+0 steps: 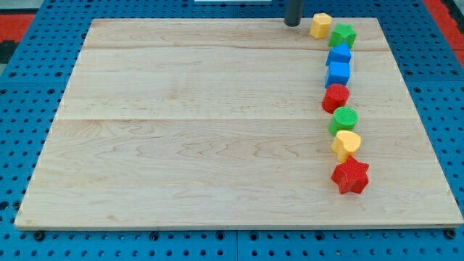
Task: Slide the yellow hexagon towards the top right
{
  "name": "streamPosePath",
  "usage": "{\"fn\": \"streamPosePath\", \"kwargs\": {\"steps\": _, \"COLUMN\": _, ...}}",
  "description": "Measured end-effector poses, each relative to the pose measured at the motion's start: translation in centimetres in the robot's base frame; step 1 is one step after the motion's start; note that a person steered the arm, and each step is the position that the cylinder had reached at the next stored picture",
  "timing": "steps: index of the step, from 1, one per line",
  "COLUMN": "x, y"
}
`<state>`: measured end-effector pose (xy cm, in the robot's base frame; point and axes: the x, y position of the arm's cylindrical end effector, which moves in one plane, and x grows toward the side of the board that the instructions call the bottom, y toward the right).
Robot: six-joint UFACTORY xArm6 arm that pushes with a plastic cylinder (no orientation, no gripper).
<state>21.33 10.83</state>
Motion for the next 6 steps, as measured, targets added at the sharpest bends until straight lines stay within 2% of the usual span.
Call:
{"fn": "streamPosePath", "kwargs": {"steps": 2, "x": 0.8, "y": 6.4}}
{"fn": "streamPosePath", "kwargs": {"steps": 3, "x": 0.0, "y": 5.6}}
{"fn": "streamPosePath", "kwargs": {"steps": 4, "x": -0.2, "y": 7.1}}
{"fn": "streamPosePath", "kwargs": {"steps": 5, "x": 1.0, "y": 3.2}}
{"fn": "streamPosePath", "kwargs": {"steps": 6, "x": 12.1, "y": -0.3}}
